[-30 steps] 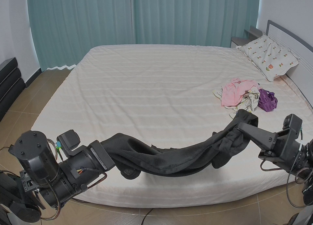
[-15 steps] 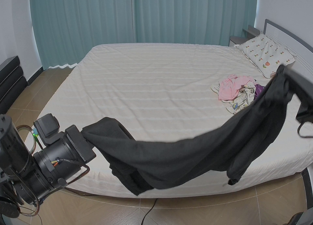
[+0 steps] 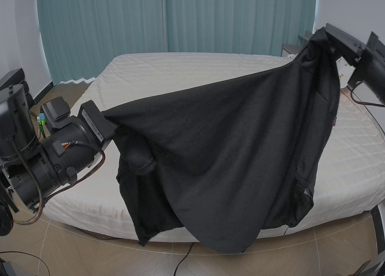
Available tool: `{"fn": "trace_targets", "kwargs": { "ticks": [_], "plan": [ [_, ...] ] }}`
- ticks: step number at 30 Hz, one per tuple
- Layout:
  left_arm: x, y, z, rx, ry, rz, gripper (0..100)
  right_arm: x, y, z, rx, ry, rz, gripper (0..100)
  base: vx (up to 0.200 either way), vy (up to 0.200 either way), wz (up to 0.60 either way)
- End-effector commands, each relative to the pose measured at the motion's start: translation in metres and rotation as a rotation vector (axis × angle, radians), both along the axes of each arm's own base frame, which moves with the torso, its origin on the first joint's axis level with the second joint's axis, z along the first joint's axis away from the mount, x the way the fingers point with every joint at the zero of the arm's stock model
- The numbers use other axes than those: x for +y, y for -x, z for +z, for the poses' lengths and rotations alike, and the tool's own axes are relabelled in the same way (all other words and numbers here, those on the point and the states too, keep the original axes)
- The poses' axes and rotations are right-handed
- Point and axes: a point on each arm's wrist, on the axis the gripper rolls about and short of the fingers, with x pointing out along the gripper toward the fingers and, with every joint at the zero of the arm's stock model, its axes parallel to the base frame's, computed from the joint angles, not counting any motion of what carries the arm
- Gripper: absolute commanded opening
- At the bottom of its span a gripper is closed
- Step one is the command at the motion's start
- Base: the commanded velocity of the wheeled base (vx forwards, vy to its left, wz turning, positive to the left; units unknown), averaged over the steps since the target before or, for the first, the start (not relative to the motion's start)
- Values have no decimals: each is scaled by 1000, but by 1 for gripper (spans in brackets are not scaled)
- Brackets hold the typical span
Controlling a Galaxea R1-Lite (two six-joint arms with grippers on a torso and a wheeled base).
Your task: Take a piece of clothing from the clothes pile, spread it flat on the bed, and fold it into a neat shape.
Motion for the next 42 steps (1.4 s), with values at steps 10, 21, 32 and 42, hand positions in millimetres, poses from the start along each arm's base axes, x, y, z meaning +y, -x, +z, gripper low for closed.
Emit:
{"fn": "trace_targets", "kwargs": {
  "ticks": [10,21,32,42],
  "plan": [
    [-16,-100,-54,185,-101,66,0,-10,-134,-70,173,64,-143,0,180,0,0],
    [-18,-146,-78,230,-118,123,0,-7,-152,-93,224,70,-179,0,200,0,0],
    [-23,-193,-113,280,-145,167,0,-1,-180,-136,285,105,-177,0,200,0,0],
    [-17,-230,-167,367,-177,215,0,14,-216,-194,382,143,-165,0,100,0,0]
  ]
}}
